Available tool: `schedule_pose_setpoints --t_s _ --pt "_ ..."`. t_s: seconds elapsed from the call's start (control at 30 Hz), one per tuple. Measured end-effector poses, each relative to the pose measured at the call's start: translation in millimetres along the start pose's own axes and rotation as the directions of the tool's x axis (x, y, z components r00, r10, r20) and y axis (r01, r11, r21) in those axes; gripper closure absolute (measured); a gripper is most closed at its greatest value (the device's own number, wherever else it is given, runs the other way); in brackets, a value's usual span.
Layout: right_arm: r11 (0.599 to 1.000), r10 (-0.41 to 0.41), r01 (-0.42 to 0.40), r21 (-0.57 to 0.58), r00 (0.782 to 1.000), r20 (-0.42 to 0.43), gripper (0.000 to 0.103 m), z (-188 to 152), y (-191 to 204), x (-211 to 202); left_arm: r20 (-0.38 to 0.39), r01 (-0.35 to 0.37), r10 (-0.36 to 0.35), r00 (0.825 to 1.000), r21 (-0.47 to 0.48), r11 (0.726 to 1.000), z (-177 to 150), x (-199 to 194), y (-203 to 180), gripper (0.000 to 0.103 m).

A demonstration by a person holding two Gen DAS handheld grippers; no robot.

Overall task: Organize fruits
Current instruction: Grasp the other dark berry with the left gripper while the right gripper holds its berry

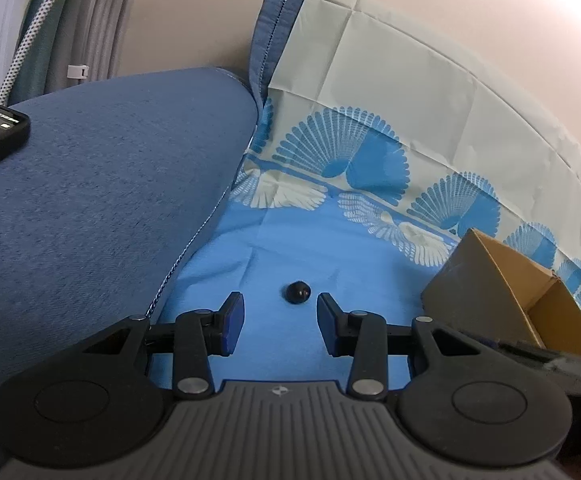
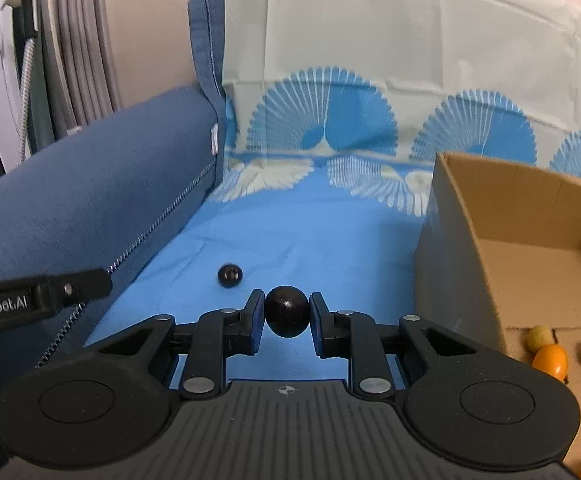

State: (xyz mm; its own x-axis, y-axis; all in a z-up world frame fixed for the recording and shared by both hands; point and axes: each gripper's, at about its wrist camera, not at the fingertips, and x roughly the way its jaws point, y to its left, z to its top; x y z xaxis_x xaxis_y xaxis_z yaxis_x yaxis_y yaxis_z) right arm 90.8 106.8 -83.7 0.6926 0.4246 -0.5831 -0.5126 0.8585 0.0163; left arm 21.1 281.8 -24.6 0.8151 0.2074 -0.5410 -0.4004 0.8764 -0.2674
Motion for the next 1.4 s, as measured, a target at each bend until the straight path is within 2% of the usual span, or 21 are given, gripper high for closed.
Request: schedule_pose_setpoints --t_s 0.23,0.3,0.7,1.0,1.07,1.23,1.33,1.4 --pt "0.999 -0.038 0.034 -0.035 0.991 -0.126 0.078 -10.3 10.6 32.7 0.03 -0.008 0.01 0.999 -0.059 0.998 4.1 25.3 1.2 0.067" --pt "0.999 -0.041 0.035 -0.041 0.989 -0.143 0.078 -11.7 12.2 37.1 0.034 0.003 -0.001 0.999 -0.049 0.999 3.7 33.7 -2.3 0.073" --pt "0.998 -0.057 0.062 0.018 0.973 -0.226 0.078 -15.1 1.1 59.2 -0.037 -0.01 0.01 0.999 -0.015 1.0 0.8 109.1 -17.2 0.071" --pt "0.998 -0.053 0.058 0.014 0.967 -0.249 0.078 -15.4 2.0 67.0 -0.096 -0.006 0.014 0.995 0.083 0.997 -7.1 155.7 -39.7 0.064" --pt "0.998 -0.055 0.061 0.015 0.965 -0.255 0.078 -14.2 0.3 68.9 -0.081 -0.019 0.03 0.996 0.128 0.992 -10.8 158.4 -46.5 0.061" --pt "0.998 -0.061 0.066 0.009 0.961 -0.269 0.078 -14.6 -1.1 71.0 -0.058 -0.074 0.088 0.994 0.216 0.974 -16.6 162.4 -55.1 0.061" --pt "0.998 -0.064 0.066 0.001 0.96 -0.273 0.078 -14.3 0.3 71.7 -0.073 -0.086 0.101 0.992 0.181 0.98 -15.1 165.6 -47.5 0.066" --pt "0.998 -0.066 0.067 -0.007 0.959 -0.274 0.078 -14.8 1.0 70.1 -0.078 -0.094 0.108 0.991 0.162 0.982 -13.8 167.8 -42.7 0.075"
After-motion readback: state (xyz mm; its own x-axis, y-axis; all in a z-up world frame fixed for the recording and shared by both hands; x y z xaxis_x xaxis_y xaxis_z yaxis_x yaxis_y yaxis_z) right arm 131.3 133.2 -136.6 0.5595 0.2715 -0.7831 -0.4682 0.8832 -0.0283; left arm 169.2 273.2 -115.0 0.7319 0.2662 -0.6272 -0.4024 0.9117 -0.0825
